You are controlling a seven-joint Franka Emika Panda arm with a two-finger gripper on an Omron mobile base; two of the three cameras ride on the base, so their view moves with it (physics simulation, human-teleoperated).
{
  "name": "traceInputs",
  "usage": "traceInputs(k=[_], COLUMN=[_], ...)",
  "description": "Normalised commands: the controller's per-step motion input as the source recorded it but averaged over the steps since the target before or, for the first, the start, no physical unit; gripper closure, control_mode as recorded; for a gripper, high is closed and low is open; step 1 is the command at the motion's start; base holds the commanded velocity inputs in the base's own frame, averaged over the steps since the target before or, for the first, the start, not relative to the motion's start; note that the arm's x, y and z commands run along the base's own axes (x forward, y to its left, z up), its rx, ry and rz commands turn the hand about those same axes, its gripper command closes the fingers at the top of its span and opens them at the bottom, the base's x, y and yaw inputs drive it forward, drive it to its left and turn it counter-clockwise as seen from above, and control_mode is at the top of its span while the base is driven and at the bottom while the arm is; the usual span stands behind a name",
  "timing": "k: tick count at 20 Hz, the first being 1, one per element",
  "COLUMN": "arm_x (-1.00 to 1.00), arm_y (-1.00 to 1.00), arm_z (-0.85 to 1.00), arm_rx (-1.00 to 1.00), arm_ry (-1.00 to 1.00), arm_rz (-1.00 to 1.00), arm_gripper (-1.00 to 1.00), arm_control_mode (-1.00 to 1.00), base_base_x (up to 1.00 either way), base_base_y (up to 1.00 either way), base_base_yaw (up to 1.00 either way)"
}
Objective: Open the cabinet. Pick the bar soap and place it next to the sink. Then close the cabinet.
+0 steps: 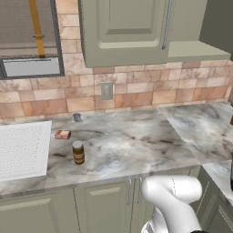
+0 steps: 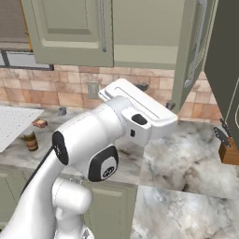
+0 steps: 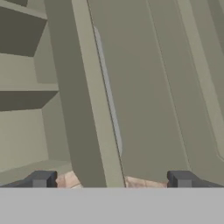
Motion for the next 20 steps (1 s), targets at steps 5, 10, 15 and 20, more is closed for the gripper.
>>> traceInputs(k=[5, 10, 15, 20], arm_x=[0.23, 0.25, 0.21, 0.26], arm_y=[-0.17, -0.15, -0.2, -0.24], arm_z=[0.0, 0.0, 0.0, -0.01], arm_rx=[0.0, 0.0, 0.0, 0.0], arm_ry=[0.06, 0.05, 0.02, 0.02], arm_rz=[0.0, 0.01, 0.02, 0.03], arm_gripper=[-1.0, -1.0, -1.0, -1.0], arm_control_mode=[-1.0, -1.0, -1.0, -1.0], base_base_x=[0.0, 0.0, 0.0, 0.0], base_base_y=[0.0, 0.0, 0.0, 0.0], base_base_yaw=[0.0, 0.0, 0.0, 0.0])
